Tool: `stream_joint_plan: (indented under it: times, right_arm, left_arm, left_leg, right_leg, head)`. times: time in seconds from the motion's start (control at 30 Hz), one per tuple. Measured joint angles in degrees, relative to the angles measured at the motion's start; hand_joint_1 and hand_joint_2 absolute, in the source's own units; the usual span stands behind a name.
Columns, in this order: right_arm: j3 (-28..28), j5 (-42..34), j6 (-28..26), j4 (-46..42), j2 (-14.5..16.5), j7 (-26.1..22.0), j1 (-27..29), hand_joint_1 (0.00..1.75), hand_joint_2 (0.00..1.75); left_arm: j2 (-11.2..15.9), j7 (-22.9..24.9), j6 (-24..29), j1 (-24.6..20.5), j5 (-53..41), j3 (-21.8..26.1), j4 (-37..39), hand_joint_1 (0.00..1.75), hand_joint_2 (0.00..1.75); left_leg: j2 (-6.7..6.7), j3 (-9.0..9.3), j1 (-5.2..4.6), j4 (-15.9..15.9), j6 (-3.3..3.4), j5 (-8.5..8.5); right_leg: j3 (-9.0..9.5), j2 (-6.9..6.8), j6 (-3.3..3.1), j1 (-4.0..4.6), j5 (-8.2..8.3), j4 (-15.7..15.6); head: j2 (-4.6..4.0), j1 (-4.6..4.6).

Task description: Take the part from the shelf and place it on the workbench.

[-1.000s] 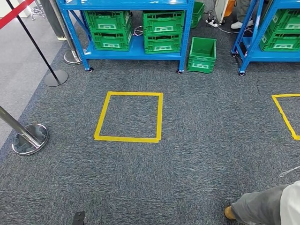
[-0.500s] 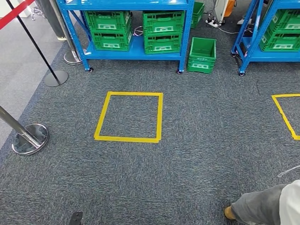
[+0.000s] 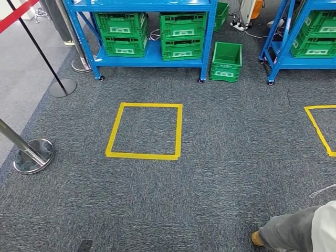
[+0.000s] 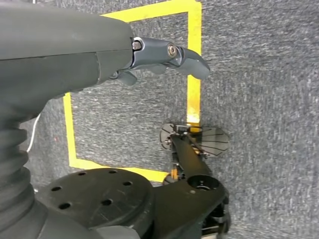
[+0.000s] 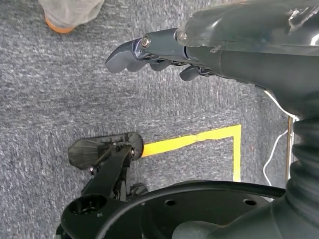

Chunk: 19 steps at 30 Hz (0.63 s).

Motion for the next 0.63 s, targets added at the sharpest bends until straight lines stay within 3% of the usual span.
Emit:
stream_joint_plan:
  times: [0.63]
  right_arm:
    - [18.4, -19.0, 6.5, -3.0, -4.1, 5.2, 3.8, 0.0, 1.75]
  left_arm:
    - [5.1, 6.2, -1.9, 3.7, 18.1, -24.6, -1.4, 0.0, 1.75]
  left_leg:
    - [0.0, 0.0, 0.0, 0.0, 0.03, -0.03]
  right_leg:
    - [0.01, 0.0, 0.01, 0.0, -0.01, 0.0]
  head:
    - [0.0, 0.0]
